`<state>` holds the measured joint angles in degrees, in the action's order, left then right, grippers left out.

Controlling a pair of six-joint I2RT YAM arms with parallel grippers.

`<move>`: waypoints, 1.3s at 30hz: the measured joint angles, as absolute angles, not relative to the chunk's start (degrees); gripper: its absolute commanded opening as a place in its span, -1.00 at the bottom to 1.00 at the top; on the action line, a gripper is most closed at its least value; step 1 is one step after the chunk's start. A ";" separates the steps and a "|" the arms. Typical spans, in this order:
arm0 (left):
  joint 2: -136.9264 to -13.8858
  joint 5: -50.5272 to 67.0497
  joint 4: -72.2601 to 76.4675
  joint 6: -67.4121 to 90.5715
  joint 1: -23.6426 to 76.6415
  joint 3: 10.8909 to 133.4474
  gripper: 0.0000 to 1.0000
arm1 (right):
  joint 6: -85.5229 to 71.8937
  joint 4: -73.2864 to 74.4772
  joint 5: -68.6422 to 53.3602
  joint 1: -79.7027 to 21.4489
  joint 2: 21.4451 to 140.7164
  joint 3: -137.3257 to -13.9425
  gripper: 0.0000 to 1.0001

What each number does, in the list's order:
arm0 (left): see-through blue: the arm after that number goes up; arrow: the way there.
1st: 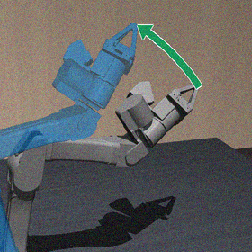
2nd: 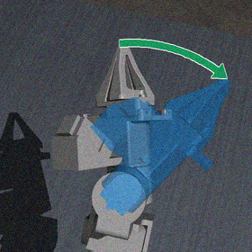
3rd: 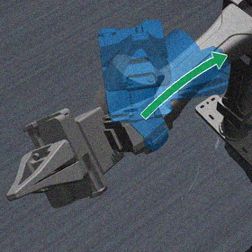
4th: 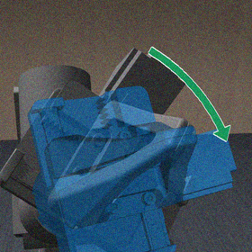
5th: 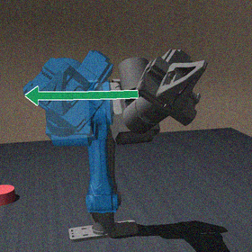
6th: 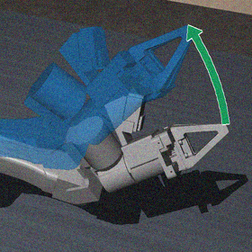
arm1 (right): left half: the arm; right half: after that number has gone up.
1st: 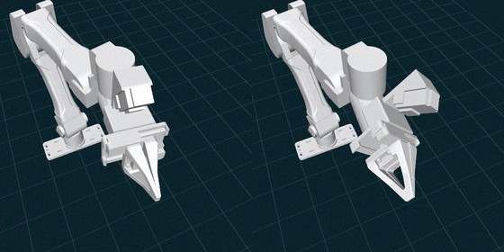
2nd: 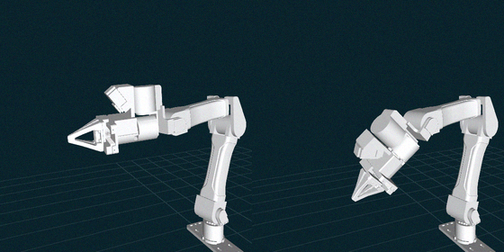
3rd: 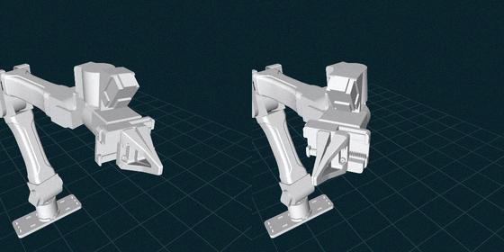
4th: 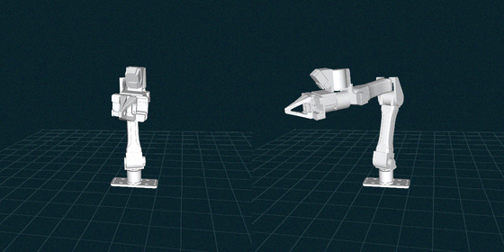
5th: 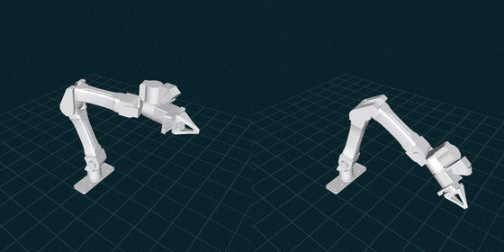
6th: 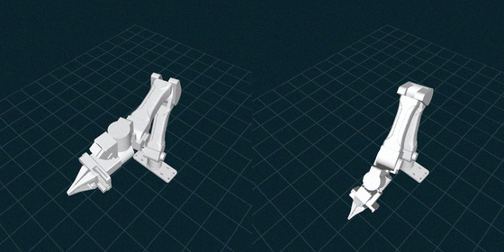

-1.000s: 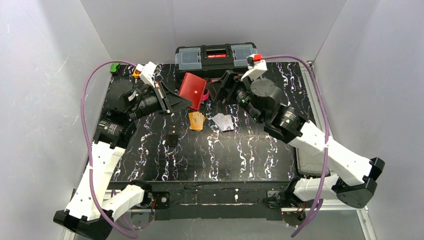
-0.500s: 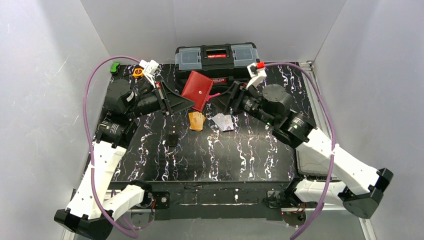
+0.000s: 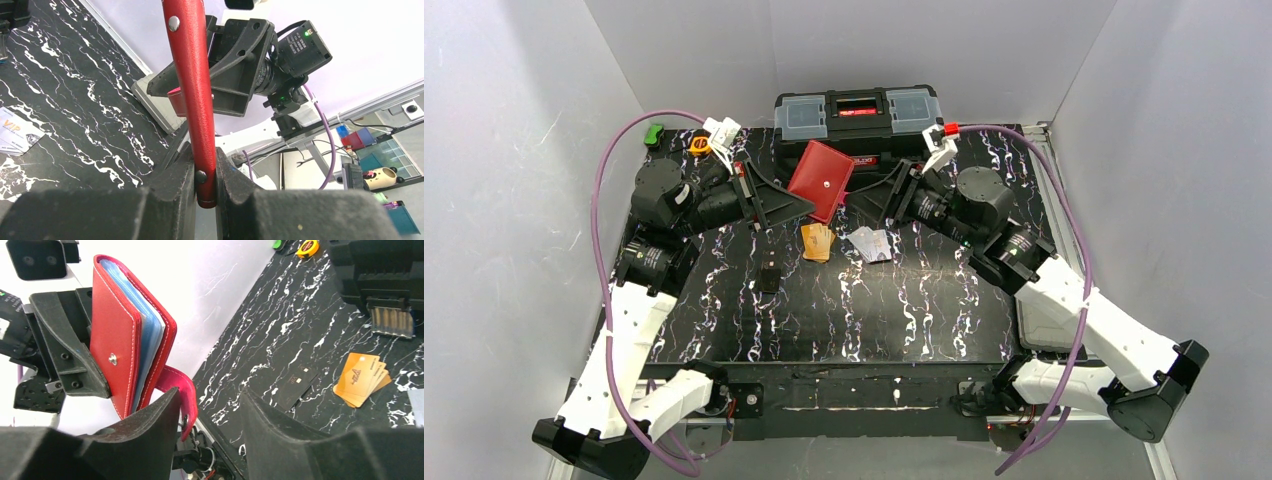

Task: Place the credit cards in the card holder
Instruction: Open the card holder at the center of the board.

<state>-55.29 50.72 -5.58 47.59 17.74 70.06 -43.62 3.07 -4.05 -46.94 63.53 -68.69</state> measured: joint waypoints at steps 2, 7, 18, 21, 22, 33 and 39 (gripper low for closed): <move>-55.29 50.94 -5.32 47.64 17.76 70.00 -1.00 | -44.49 2.04 -4.73 -46.92 63.86 -68.69 -0.11; -55.29 51.53 -4.75 48.05 17.76 69.67 -1.00 | -46.74 0.05 -5.58 -46.61 64.23 -68.69 -0.65; -54.46 51.24 -5.15 46.76 17.76 67.53 0.77 | -46.39 2.59 -5.78 -45.87 63.79 -70.17 -0.97; -54.04 50.39 -6.98 43.97 17.80 65.93 0.96 | -44.18 8.01 -5.87 -45.80 63.86 -73.78 -0.97; -54.11 49.98 -7.92 42.87 17.80 65.60 0.97 | -43.11 10.35 -6.02 -45.80 64.01 -75.50 -0.97; -55.57 43.16 -18.33 22.50 17.72 56.62 0.96 | -35.70 24.40 -13.74 -45.95 69.54 -72.79 -0.97; -55.42 42.15 -22.63 14.76 17.69 52.21 0.97 | -35.27 27.33 -16.93 -48.18 76.90 -66.17 -0.97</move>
